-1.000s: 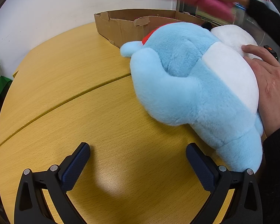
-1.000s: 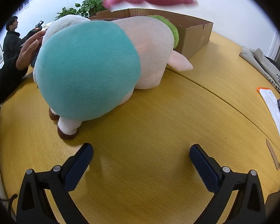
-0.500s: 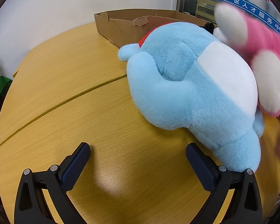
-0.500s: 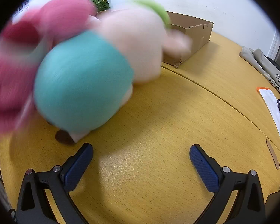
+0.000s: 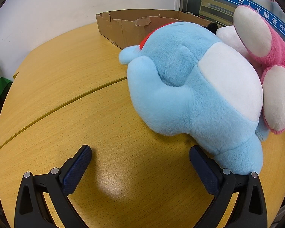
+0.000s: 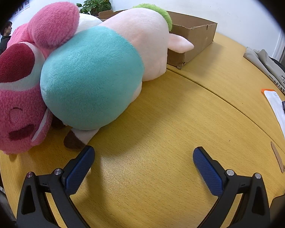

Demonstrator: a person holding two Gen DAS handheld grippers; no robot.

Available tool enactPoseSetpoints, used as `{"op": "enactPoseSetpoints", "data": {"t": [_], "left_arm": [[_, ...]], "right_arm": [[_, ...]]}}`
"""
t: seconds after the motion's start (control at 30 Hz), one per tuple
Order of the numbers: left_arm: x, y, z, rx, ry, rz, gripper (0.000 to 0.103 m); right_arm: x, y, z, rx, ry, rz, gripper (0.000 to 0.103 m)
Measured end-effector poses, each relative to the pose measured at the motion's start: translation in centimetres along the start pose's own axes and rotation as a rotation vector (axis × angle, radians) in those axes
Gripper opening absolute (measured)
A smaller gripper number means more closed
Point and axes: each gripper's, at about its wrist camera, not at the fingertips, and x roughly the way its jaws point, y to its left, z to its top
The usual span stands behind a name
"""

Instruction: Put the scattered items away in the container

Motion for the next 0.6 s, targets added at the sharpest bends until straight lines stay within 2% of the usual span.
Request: {"op": "enactPoseSetpoints", "data": {"t": [0.23,0.4,0.53,0.6], "left_arm": [[0.0,0.0,0.0,-0.004,0.000,0.002,0.103],[0.1,-0.2,-0.3,-0.032,-0.001,0.021,0.103],[-1.2,-1.0,-2.0,-0.067,0.024,0.053,0.103],[-2.9,-2.2,-3.8,-0.068,0.003,0.098,0.103]], "right_arm": [[0.0,0.0,0.0,0.001,0.000,-0.001,0.103],[0.5,0.5,0.7,0.041,0.001,-0.032,0.103],[-0.2,1.5,-0.3,0.099,0.006,-0.079,0.103],[-1.7,2.4,-1.8,0.105,0.022,-0.116,0.102]]}}
